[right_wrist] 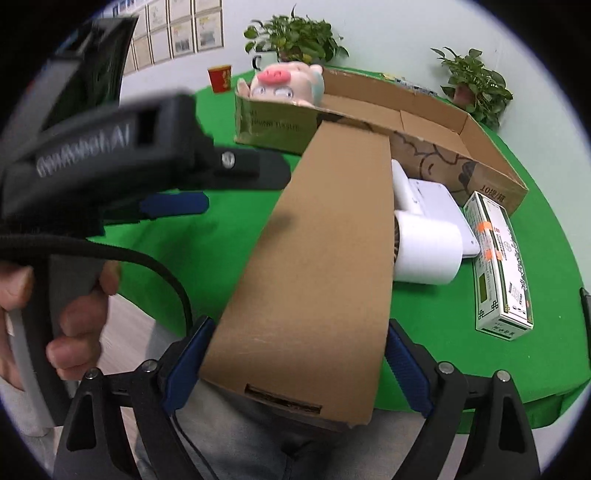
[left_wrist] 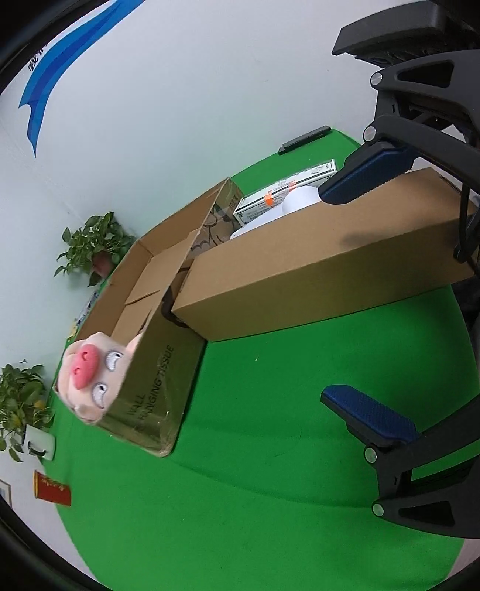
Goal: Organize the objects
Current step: 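Grasp the long cardboard insert tray at its end with the right gripper, then lift the cardboard insert and carry it over the open box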
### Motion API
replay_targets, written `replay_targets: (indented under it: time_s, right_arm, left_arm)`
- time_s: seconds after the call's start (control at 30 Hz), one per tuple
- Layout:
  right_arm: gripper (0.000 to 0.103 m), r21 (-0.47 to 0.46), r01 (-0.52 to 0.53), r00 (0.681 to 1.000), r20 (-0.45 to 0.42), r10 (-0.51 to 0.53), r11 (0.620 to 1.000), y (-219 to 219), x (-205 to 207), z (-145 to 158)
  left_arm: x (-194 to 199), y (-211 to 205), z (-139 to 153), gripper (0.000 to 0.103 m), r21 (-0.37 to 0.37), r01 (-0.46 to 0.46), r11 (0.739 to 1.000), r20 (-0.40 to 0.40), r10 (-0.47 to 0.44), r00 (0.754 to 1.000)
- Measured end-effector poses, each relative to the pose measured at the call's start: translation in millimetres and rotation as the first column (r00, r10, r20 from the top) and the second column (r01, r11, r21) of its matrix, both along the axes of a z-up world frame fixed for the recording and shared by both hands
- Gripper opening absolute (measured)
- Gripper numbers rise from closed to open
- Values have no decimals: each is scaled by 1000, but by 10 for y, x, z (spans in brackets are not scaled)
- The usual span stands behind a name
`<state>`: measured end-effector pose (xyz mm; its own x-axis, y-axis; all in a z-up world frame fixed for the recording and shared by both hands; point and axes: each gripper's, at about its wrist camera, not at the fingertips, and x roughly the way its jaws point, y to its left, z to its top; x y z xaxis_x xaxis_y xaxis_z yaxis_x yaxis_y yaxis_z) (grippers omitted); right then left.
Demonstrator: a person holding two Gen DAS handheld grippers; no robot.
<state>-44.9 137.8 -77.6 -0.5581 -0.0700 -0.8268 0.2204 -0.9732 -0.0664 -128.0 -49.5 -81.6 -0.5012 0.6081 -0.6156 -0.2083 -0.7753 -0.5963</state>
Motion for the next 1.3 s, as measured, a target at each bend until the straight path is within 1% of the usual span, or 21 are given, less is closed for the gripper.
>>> replay_targets:
  time_s: [0.07, 0.2, 0.3, 0.37, 0.4, 0.43, 0.47, 0.5, 0.53, 0.57, 0.6, 0.7, 0.77, 0.8, 0.87, 1.0, 1.1, 1.13, 1.2, 1.27, 1.3]
  right_arm:
    - [88, -8, 3, 1000, -8, -3, 1000, 17, -6, 3]
    - [88, -51, 15, 1000, -15, -16, 999, 61, 25, 18]
    - [88, -169, 21, 1000, 15, -19, 985, 146, 35, 68]
    - [88, -249, 19, 999, 31, -12, 968, 195, 36, 95]
    - [88, -291, 12, 999, 38, -2, 957, 212, 36, 105]
    - [88, -356, 0, 999, 51, 20, 935, 241, 21, 103]
    - [88, -399, -9, 997, 62, 37, 917, 245, 25, 102]
    - [88, -445, -20, 996, 72, 58, 895, 256, 15, 97]
    - [88, -480, -32, 994, 75, 77, 877, 261, 12, 92]
    - [88, -500, -39, 993, 78, 90, 865, 260, 13, 85]
    - [88, -517, -44, 991, 86, 103, 855, 260, 8, 71]
    - [88, -604, -34, 982, 127, 138, 796, 317, -33, -18]
    - [88, -656, -19, 976, 153, 157, 755, 376, -51, -69]
    - [88, -666, -15, 974, 159, 161, 745, 398, -49, -80]
    - [89, -666, -19, 975, 152, 161, 746, 447, -25, -70]
    - [89, -645, -43, 978, 130, 164, 763, 608, 18, 21]
    - [89, -606, -36, 988, 96, 118, 795, 800, 67, 137]
    - [89, -594, -35, 991, 86, 106, 804, 852, 87, 175]
    - [89, -565, -47, 994, 54, 94, 824, 951, 153, 243]
    - [89, -530, -60, 997, 16, 81, 846, 959, 186, 318]
    - [89, -522, -67, 997, 0, 79, 851, 954, 208, 355]
  left_arm:
    - [-13, 3, -29, 98, 2, 9, 1000, 9, -9, 1000]
    - [-21, -52, -115, 98, 42, 11, 999, 45, -13, 999]
    - [-20, -98, -170, 99, 51, 3, 999, 70, -6, 998]
    - [1, -131, -167, 98, 80, 5, 997, 71, -11, 997]
    - [9, -148, -154, 98, 92, 5, 996, 75, -12, 997]
    - [19, -157, -131, 98, 99, 7, 995, 74, -14, 997]
    - [21, -156, -119, 97, 100, 10, 995, 71, -17, 997]
    - [28, -153, -99, 91, 101, 14, 995, 67, -21, 998]
    - [33, -145, -78, 80, 102, 21, 995, 66, -28, 997]
    - [38, -135, -56, 76, 104, 29, 994, 65, -36, 997]
    - [48, -121, -22, 67, 104, 34, 994, 61, -40, 997]
    - [91, -46, 117, 65, 34, 13, 999, 35, -14, 999]
    - [96, 0, 179, 64, 5, 3, 1000, 34, -3, 999]
    - [93, 39, 214, 63, -17, -2, 1000, 35, 3, 999]
    - [84, 119, 272, 63, -51, -9, 999, 36, 10, 999]
    - [88, 283, 398, 61, -95, -5, 995, 15, 6, 1000]
    - [83, 419, 510, 61, -97, 0, 995, -11, -1, 1000]
    - [157, 451, 502, 61, -98, 7, 995, -21, -9, 1000]
    - [178, 576, 532, 63, -107, 36, 994, -42, -41, 998]
    - [179, 682, 564, 58, -129, 48, 990, -61, -56, 997]
    - [155, 742, 568, 52, -125, 59, 990, -66, -68, 996]
